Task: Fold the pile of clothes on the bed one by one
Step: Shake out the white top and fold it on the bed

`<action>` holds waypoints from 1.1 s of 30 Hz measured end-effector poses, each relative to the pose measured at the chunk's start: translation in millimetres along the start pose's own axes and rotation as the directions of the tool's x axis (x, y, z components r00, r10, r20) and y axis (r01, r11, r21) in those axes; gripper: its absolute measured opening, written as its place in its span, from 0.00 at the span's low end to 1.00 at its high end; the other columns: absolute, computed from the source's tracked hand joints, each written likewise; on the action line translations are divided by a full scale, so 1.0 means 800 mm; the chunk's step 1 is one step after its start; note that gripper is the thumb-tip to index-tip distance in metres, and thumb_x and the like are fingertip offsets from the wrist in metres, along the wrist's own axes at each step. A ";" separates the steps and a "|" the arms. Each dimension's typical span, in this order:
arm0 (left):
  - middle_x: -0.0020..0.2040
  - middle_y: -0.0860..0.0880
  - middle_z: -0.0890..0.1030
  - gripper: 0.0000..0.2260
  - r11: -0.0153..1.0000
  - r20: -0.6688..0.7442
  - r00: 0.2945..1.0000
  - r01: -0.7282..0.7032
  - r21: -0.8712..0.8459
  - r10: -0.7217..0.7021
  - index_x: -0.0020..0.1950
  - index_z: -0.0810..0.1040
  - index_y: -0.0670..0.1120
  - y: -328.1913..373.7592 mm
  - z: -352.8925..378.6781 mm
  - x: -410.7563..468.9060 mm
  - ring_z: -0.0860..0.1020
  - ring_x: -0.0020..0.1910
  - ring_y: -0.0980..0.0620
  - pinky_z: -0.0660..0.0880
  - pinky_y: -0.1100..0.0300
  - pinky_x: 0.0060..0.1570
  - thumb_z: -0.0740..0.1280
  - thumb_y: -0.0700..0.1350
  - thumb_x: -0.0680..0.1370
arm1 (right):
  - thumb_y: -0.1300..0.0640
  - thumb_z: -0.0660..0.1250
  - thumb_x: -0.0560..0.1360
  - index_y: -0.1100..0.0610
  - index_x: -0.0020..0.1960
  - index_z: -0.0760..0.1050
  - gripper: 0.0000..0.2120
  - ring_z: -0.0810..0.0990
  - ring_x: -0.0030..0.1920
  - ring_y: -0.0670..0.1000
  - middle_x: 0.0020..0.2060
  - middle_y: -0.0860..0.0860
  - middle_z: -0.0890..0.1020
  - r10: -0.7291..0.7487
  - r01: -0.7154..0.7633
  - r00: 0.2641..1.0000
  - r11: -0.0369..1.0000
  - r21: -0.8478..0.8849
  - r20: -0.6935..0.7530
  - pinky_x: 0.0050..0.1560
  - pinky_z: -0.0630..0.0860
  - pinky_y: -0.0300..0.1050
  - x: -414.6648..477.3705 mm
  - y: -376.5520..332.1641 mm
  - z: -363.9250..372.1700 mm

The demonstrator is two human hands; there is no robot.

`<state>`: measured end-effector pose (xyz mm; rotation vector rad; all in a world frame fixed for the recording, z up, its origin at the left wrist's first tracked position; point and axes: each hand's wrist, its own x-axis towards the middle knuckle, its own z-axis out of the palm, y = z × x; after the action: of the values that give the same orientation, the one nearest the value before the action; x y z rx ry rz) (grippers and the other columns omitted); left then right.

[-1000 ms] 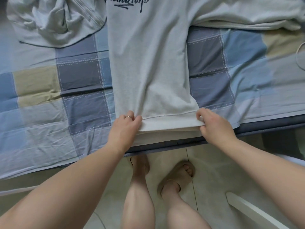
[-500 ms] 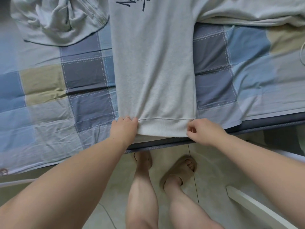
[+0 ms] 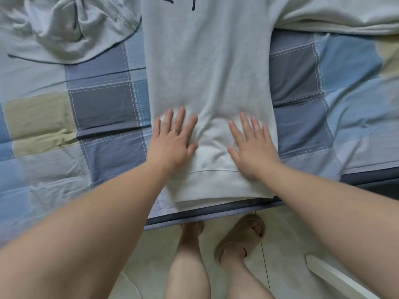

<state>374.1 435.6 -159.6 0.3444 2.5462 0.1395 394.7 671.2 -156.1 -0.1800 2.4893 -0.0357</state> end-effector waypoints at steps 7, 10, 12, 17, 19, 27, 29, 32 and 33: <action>0.83 0.45 0.40 0.32 0.995 0.148 0.985 0.092 -0.033 -0.087 0.82 0.47 0.50 0.002 -0.015 -0.045 0.38 0.81 0.39 0.40 0.38 0.77 0.56 0.58 0.82 | 0.44 0.57 0.82 0.48 0.82 0.41 0.36 0.41 0.81 0.54 0.81 0.53 0.38 0.006 -0.042 0.934 0.995 0.094 0.357 0.79 0.45 0.53 -0.045 0.015 -0.046; 0.82 0.42 0.55 0.22 0.996 -0.033 0.999 -0.007 -0.089 0.004 0.73 0.69 0.47 0.010 -0.058 -0.026 0.51 0.80 0.35 0.52 0.40 0.77 0.63 0.50 0.79 | 0.49 0.58 0.82 0.48 0.81 0.55 0.28 0.57 0.79 0.52 0.80 0.50 0.58 -0.035 -0.021 0.954 0.983 0.183 0.296 0.76 0.58 0.50 -0.030 0.028 -0.105; 0.83 0.43 0.52 0.25 0.989 -0.048 0.998 -0.050 -0.138 0.044 0.77 0.64 0.49 0.018 -0.086 -0.002 0.48 0.81 0.37 0.50 0.43 0.78 0.63 0.49 0.80 | 0.50 0.59 0.82 0.48 0.80 0.57 0.28 0.57 0.79 0.51 0.79 0.48 0.61 -0.009 -0.028 0.979 0.983 0.179 0.203 0.75 0.59 0.51 -0.009 0.045 -0.138; 0.83 0.47 0.38 0.31 0.985 -0.020 0.993 -0.116 -0.130 0.115 0.83 0.46 0.56 0.053 -0.133 0.074 0.38 0.81 0.41 0.42 0.44 0.79 0.57 0.55 0.83 | 0.49 0.60 0.81 0.46 0.81 0.51 0.32 0.49 0.80 0.54 0.81 0.50 0.53 0.181 -0.194 0.979 0.966 0.173 0.088 0.76 0.55 0.57 0.057 0.112 -0.199; 0.82 0.49 0.36 0.30 0.983 -0.014 0.991 -0.132 -0.126 0.132 0.82 0.43 0.58 0.072 -0.143 0.107 0.36 0.81 0.42 0.41 0.44 0.79 0.55 0.57 0.84 | 0.47 0.60 0.81 0.44 0.81 0.48 0.34 0.46 0.81 0.55 0.82 0.49 0.49 0.245 -0.252 0.967 0.954 0.160 0.064 0.77 0.55 0.61 0.084 0.151 -0.210; 0.83 0.49 0.39 0.34 0.985 -0.110 0.990 -0.099 -0.143 0.083 0.82 0.39 0.55 0.186 -0.129 0.262 0.38 0.81 0.44 0.41 0.44 0.79 0.53 0.63 0.82 | 0.43 0.58 0.81 0.40 0.80 0.37 0.37 0.33 0.79 0.58 0.80 0.48 0.33 0.284 -0.294 0.939 0.955 -0.025 -0.192 0.73 0.41 0.73 0.186 0.308 -0.234; 0.83 0.46 0.39 0.36 0.982 -0.161 0.987 -0.037 -0.185 0.007 0.83 0.41 0.54 0.218 -0.115 0.282 0.38 0.81 0.44 0.40 0.43 0.78 0.54 0.64 0.82 | 0.42 0.56 0.81 0.41 0.80 0.35 0.37 0.33 0.79 0.57 0.80 0.48 0.33 0.271 -0.280 0.945 0.960 -0.025 -0.181 0.73 0.40 0.73 0.197 0.356 -0.227; 0.83 0.43 0.39 0.36 0.974 -0.251 0.965 0.011 -0.228 -0.070 0.83 0.43 0.53 0.265 -0.112 0.298 0.39 0.81 0.44 0.40 0.43 0.78 0.57 0.63 0.81 | 0.37 0.53 0.81 0.43 0.81 0.37 0.36 0.38 0.81 0.55 0.81 0.48 0.36 0.309 -0.310 0.948 0.951 0.001 -0.073 0.76 0.40 0.68 0.187 0.441 -0.207; 0.83 0.43 0.41 0.36 0.973 -0.288 0.955 0.002 -0.232 -0.071 0.83 0.45 0.53 0.277 -0.115 0.304 0.40 0.82 0.44 0.40 0.44 0.78 0.58 0.61 0.81 | 0.35 0.52 0.81 0.43 0.81 0.38 0.36 0.39 0.81 0.53 0.81 0.47 0.37 0.322 -0.321 0.946 0.947 0.013 -0.037 0.77 0.41 0.66 0.180 0.467 -0.201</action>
<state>174.8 712.7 -171.1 0.1970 2.7889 0.5021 139.6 1018.2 -139.7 0.2338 2.5264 0.0904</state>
